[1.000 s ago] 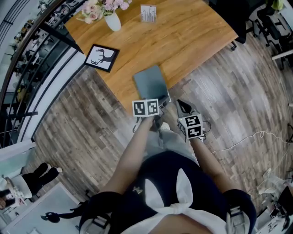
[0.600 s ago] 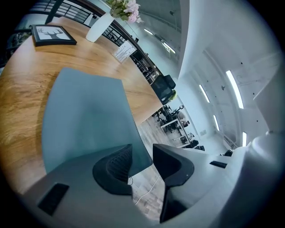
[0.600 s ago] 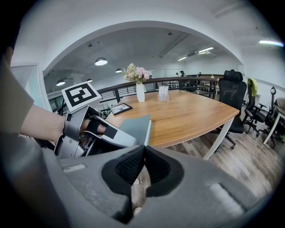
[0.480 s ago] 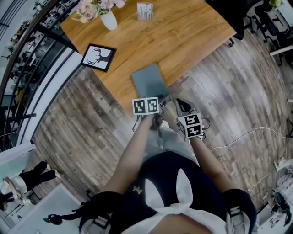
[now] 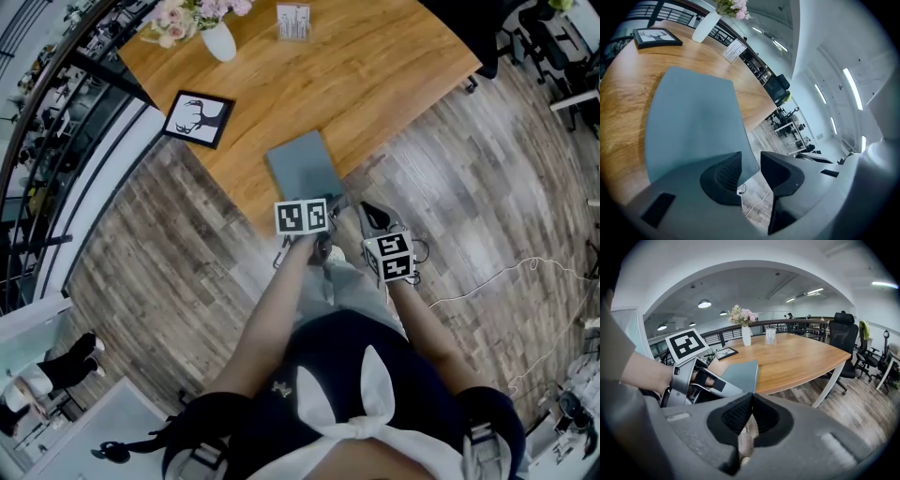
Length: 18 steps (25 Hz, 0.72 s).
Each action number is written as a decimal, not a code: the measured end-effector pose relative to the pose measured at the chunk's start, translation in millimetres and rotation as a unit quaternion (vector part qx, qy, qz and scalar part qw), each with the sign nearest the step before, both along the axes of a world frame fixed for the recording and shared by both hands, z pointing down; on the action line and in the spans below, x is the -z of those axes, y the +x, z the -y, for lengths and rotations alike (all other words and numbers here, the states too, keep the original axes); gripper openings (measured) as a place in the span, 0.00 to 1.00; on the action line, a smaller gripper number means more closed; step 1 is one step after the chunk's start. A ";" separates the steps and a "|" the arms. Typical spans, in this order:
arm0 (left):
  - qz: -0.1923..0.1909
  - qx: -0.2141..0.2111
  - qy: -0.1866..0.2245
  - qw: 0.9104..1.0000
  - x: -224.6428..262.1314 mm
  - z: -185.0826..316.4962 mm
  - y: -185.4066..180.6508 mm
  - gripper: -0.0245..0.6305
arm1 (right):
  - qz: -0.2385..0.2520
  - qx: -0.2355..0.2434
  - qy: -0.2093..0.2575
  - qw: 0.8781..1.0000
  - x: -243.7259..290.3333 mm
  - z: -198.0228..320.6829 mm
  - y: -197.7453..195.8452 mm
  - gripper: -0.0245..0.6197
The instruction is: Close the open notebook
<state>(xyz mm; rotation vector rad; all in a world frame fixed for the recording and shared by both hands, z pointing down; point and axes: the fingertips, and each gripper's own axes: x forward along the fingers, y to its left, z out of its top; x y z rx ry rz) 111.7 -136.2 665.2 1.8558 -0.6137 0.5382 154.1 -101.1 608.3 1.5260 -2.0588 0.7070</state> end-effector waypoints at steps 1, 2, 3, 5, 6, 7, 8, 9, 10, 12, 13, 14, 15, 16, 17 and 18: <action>0.001 -0.001 0.002 1.000 0.5 -0.3 0.4 0.25 | 0.001 0.001 0.001 1.000 0.3 0.5 0.0 0.04; 0.001 -0.002 0.004 1.000 1.1 -0.6 0.7 0.25 | 0.004 0.001 0.002 1.000 1.1 1.2 -0.2 0.03; 0.002 -0.003 0.006 1.000 2.2 -0.9 1.0 0.25 | 0.006 0.002 0.003 1.000 2.3 2.0 -0.8 0.04; 0.001 -0.004 0.010 1.000 5.5 -1.0 1.2 0.25 | 0.011 0.004 0.006 1.000 5.2 3.7 -2.1 0.04; 0.001 -0.002 0.013 1.000 7.7 -1.0 1.1 0.25 | 0.013 0.006 0.008 1.000 6.8 4.5 -2.9 0.04; 0.000 -0.001 0.016 1.000 10.2 -0.9 0.8 0.25 | 0.014 0.007 0.010 1.000 8.5 5.5 -3.9 0.04; -0.001 -0.001 0.019 1.000 12.9 -0.7 0.0 0.25 | 0.016 0.008 0.013 1.000 10.4 6.5 -5.2 0.04; -0.001 0.000 0.022 1.000 15.8 -0.4 -1.2 0.25 | 0.017 0.010 0.015 1.000 12.5 7.6 -6.7 0.03; -0.001 0.001 0.025 1.000 18.9 -0.3 -2.9 0.25 | 0.018 0.012 0.017 1.000 14.9 8.6 -8.3 0.04; 0.001 0.002 0.035 0.999 25.3 -0.5 -7.0 0.25 | 0.021 0.016 0.023 0.999 20.9 9.7 -10.9 0.04; 0.004 0.002 0.041 0.999 28.8 -0.6 -9.3 0.24 | 0.023 0.018 0.026 0.999 24.2 10.2 -11.6 0.03; 0.006 0.003 0.047 0.999 32.5 -0.4 -11.7 0.23 | 0.025 0.018 0.030 0.999 27.3 10.8 -11.9 0.03; 0.007 0.003 0.054 0.999 36.6 0.2 -14.3 0.22 | 0.027 0.019 0.033 0.999 30.3 11.6 -12.4 0.03; 0.008 0.004 0.061 0.998 41.1 1.2 -17.0 0.21 | 0.030 0.019 0.035 0.999 33.0 12.4 -12.9 0.04; 0.008 0.005 0.068 0.998 45.9 2.0 -19.8 0.20 | 0.031 0.019 0.038 0.999 35.5 13.0 -13.5 0.03; 0.008 0.007 0.075 0.997 50.8 2.5 -22.6 0.19 | 0.033 0.019 0.040 0.998 38.3 13.1 -14.4 0.03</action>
